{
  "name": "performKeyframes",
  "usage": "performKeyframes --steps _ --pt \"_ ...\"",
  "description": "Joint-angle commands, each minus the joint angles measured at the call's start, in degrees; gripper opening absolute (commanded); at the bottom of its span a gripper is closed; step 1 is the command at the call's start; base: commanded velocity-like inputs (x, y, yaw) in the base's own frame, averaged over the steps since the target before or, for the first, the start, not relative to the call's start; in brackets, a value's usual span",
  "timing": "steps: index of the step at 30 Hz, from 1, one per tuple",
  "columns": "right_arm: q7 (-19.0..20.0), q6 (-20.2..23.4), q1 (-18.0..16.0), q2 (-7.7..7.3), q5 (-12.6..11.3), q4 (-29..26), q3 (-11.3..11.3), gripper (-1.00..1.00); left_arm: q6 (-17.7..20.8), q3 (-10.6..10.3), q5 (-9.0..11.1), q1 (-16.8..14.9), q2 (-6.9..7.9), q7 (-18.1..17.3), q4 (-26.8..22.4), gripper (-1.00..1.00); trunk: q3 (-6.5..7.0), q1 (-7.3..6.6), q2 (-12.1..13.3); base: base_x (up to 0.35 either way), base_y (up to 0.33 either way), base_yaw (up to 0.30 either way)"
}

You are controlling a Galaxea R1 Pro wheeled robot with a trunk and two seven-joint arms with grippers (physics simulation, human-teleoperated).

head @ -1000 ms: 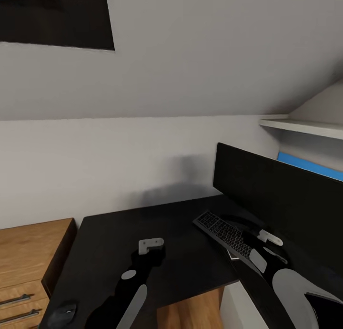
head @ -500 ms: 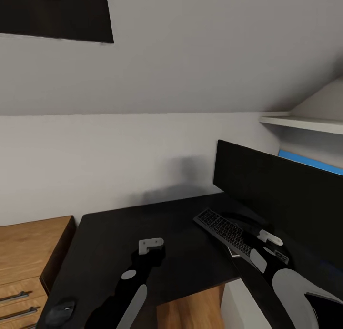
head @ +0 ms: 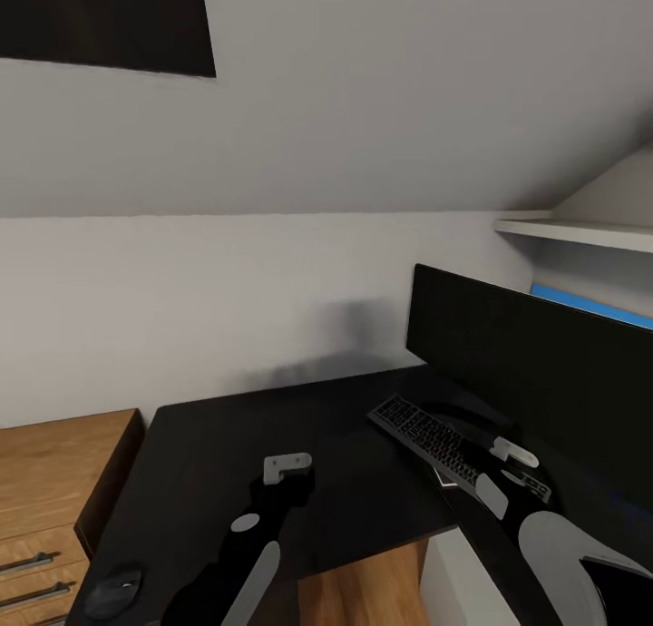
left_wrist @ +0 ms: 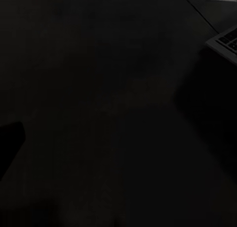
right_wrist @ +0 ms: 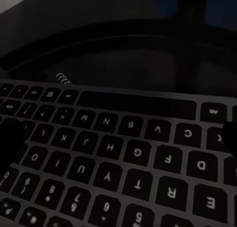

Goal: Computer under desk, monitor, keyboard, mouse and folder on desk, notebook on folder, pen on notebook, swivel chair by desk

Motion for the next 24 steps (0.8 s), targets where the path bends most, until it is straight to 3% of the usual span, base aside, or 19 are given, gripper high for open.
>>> performKeyframes --steps 1,15,24 --pt "-0.1 -0.3 0.0 0.00 -0.6 0.0 0.2 1.00 0.1 -0.1 0.5 -0.1 0.01 0.5 -0.1 1.00 -0.25 0.22 -0.4 0.000 0.000 0.000" --pt "-0.1 -0.3 0.0 0.00 -0.6 0.0 0.2 1.00 0.1 -0.1 0.5 -0.1 0.01 0.5 -0.1 1.00 -2.76 3.30 -6.1 0.000 0.000 0.000" --pt "-0.1 -0.2 0.0 0.05 -0.7 0.0 0.2 1.00 0.2 -0.1 0.5 -0.1 0.01 0.5 -0.1 1.00 -2.76 3.30 -6.1 0.000 0.000 0.000"
